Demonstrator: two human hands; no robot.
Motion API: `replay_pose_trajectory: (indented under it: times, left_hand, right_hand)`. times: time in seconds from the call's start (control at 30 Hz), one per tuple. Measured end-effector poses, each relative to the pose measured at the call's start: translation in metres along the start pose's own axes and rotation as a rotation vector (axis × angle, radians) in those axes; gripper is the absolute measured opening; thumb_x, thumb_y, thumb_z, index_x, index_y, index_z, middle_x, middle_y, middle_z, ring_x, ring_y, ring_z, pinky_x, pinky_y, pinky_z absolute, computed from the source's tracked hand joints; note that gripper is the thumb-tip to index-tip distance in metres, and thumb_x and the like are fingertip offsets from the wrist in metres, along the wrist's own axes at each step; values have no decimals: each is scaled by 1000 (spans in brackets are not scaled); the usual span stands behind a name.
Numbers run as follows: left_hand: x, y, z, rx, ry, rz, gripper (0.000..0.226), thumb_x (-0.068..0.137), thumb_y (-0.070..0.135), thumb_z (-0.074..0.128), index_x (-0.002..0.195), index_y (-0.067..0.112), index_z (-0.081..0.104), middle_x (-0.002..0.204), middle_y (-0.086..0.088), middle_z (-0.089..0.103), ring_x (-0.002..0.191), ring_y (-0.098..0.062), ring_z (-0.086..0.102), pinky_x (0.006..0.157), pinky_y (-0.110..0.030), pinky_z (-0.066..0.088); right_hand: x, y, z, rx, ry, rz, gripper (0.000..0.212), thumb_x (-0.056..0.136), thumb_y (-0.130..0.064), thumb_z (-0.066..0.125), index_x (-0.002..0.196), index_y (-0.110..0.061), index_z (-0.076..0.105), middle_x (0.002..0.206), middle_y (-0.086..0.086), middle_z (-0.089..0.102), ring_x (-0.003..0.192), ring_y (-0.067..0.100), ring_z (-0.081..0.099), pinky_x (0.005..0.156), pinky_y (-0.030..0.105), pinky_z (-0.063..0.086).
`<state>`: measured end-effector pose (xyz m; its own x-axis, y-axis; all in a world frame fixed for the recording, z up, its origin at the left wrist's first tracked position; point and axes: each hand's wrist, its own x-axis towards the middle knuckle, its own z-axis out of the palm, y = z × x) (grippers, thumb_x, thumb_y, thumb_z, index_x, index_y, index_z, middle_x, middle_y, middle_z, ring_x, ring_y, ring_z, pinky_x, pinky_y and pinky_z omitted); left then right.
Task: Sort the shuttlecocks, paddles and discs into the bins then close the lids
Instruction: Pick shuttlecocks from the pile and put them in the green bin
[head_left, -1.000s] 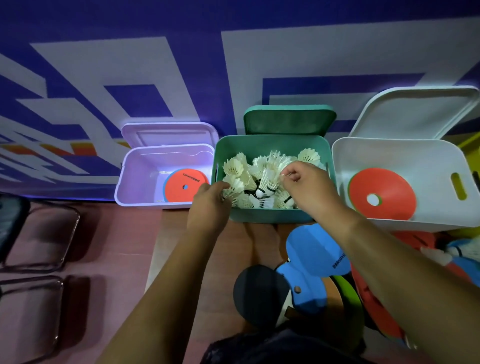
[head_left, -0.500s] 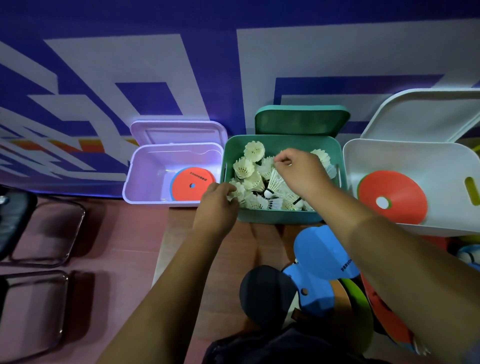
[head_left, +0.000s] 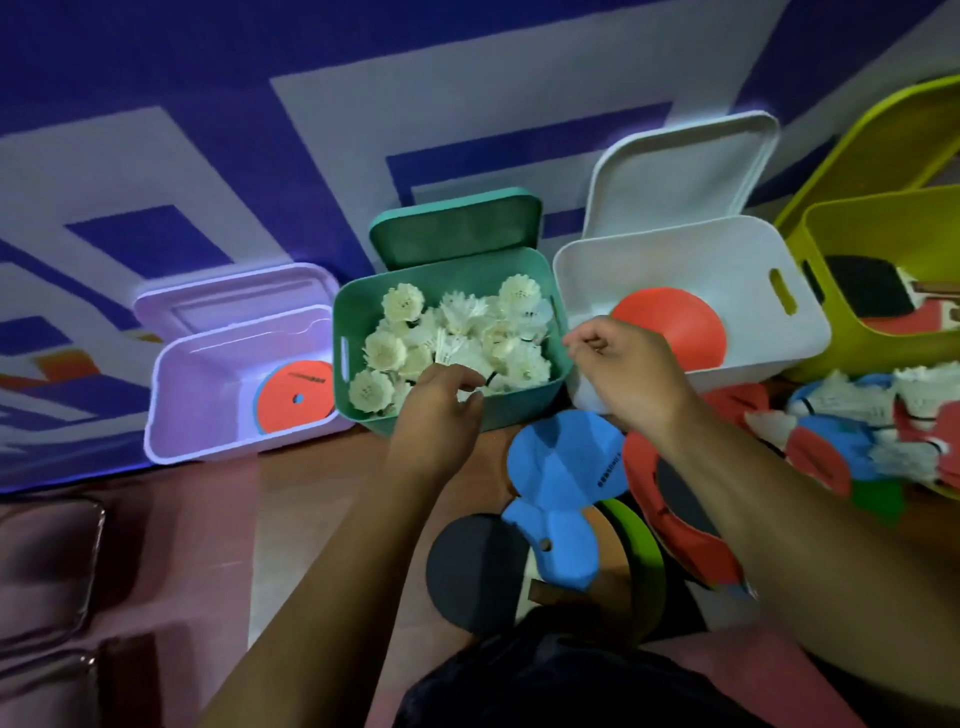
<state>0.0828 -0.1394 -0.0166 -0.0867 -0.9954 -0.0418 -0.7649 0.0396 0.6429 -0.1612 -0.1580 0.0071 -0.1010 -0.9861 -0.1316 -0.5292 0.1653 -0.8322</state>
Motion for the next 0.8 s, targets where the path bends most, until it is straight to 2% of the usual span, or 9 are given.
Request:
replay_pose_trajectory:
  times: [0.1, 0.17, 0.3, 0.37, 0.47, 0.53, 0.63, 0.7, 0.8]
  left_hand:
    - [-3, 31, 28, -38, -100, 56, 20, 98, 12, 61, 114, 15, 74, 115, 2, 63, 96, -12, 60, 78, -11, 37]
    - [-5, 50, 50, -58, -174, 71, 18, 99, 12, 62, 113, 16, 73, 112, 3, 63, 91, -8, 59, 78, -17, 42]
    - [-12, 82, 100, -52, -312, 93, 17, 97, 15, 66, 103, 29, 73, 102, 11, 67, 77, 8, 60, 68, -4, 40]
    - [-16, 93, 125, -52, -376, 86, 17, 95, 17, 69, 99, 33, 72, 103, 13, 68, 77, 5, 62, 77, -13, 48]
    - [-22, 107, 150, -49, -443, 61, 16, 95, 14, 67, 106, 20, 76, 107, 4, 72, 89, -12, 68, 86, -27, 52]
    - [-26, 122, 164, -45, -472, 87, 22, 95, 19, 60, 109, 13, 76, 105, -2, 72, 92, -21, 68, 83, -27, 50]
    - [-28, 142, 179, -37, -547, 68, 18, 92, 14, 58, 104, 12, 71, 97, 0, 70, 85, -14, 62, 72, -13, 45]
    - [-27, 149, 190, -34, -588, 66, 16, 91, 8, 63, 101, 20, 67, 101, 7, 69, 90, -13, 64, 75, -21, 48]
    - [-25, 155, 202, 30, -613, 6, 25, 95, 14, 68, 120, 19, 66, 108, 7, 64, 102, -16, 62, 80, -24, 39]
  right_hand:
    - [-16, 35, -38, 33, 99, 58, 19, 98, -18, 65, 92, -33, 76, 96, -18, 75, 96, 3, 69, 91, 26, 54]
    - [-31, 56, -61, 13, 164, 102, 18, 97, -17, 66, 93, -31, 77, 92, -18, 73, 93, 4, 68, 88, 24, 52]
    - [-63, 95, -98, -83, 205, 165, 12, 98, -18, 66, 97, -21, 77, 90, -5, 75, 86, 14, 69, 78, 33, 53]
    - [-78, 113, -113, -124, 167, 202, 13, 101, -20, 63, 101, -20, 76, 93, -7, 74, 89, 13, 66, 78, 31, 49]
    - [-96, 144, -127, -197, 147, 250, 14, 101, -25, 62, 101, -25, 76, 94, -11, 72, 90, 9, 63, 76, 27, 45]
    - [-104, 168, -136, -253, 132, 271, 12, 97, -22, 64, 99, -22, 77, 92, -9, 72, 90, 12, 64, 79, 29, 48]
    - [-113, 195, -146, -331, 50, 359, 9, 92, -17, 66, 84, -14, 71, 76, -8, 59, 80, 18, 58, 75, 27, 42]
    - [-117, 203, -151, -386, 24, 421, 9, 87, -18, 68, 88, -10, 73, 86, 6, 68, 87, 31, 63, 77, 34, 51]
    - [-123, 202, -156, -472, -18, 427, 40, 83, -35, 66, 117, -16, 74, 117, 10, 67, 113, 35, 62, 92, 39, 54]
